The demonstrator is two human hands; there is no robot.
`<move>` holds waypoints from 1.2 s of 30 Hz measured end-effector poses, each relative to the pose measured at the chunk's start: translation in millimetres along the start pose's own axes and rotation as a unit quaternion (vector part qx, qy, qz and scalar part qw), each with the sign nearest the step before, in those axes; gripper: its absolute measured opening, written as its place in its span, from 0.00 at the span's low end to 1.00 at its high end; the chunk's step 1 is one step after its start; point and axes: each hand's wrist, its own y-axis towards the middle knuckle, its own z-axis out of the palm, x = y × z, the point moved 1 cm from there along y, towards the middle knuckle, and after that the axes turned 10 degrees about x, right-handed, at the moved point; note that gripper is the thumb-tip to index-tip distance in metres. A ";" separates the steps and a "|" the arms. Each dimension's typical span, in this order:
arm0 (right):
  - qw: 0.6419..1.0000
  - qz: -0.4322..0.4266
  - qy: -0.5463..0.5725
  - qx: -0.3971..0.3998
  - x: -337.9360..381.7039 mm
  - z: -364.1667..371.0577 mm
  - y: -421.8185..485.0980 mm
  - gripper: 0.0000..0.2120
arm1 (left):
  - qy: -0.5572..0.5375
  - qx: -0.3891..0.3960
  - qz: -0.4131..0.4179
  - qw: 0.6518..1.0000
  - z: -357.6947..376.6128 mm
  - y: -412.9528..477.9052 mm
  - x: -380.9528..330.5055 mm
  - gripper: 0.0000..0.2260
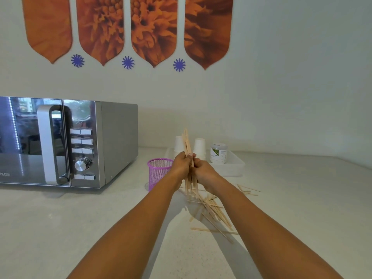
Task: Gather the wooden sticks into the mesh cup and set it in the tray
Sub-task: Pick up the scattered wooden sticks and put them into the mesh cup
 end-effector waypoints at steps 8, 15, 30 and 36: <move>0.996 -0.043 0.074 -0.025 13.6 7.1 39.6 0.05 | 0.177 -0.186 0.110 0.960 -52.9 11.7 23.7 0.18; 0.989 -0.079 0.122 -0.019 39.2 16.5 69.0 0.05 | 0.171 -0.147 0.022 0.974 -84.0 23.6 45.1 0.39; 0.991 -0.083 0.085 -0.059 37.0 43.1 108.9 0.14 | 0.203 -0.096 0.020 0.974 -89.8 38.6 55.7 0.36; 0.994 -0.066 0.078 -0.047 26.5 53.2 112.0 0.14 | 0.199 -0.096 0.029 0.975 -87.0 40.5 56.9 0.38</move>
